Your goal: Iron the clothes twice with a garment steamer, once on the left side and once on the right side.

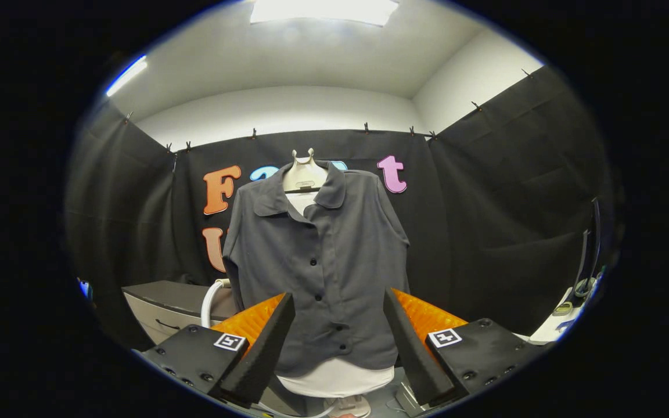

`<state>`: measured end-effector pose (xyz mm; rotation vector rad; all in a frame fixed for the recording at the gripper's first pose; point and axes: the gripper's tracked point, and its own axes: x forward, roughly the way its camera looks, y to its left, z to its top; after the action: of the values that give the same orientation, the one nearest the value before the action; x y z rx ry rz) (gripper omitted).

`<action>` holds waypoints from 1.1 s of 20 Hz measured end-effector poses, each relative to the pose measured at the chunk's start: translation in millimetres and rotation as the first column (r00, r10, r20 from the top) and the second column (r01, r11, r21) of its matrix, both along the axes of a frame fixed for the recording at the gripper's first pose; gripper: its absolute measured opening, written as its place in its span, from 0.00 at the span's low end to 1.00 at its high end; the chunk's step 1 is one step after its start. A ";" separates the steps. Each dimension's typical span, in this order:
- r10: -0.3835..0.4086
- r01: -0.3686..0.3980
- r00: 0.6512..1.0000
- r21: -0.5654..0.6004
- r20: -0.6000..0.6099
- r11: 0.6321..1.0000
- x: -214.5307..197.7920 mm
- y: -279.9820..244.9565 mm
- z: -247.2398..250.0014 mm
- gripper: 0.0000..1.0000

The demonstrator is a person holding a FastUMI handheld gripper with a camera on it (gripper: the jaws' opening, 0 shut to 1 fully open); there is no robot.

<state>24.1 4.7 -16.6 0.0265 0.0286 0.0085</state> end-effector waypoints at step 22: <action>0.008 -0.007 1.000 0.014 -0.012 1.000 9.2 3.7 -6.5 1.00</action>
<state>33.3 8.5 -23.1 0.0401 0.0405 0.0161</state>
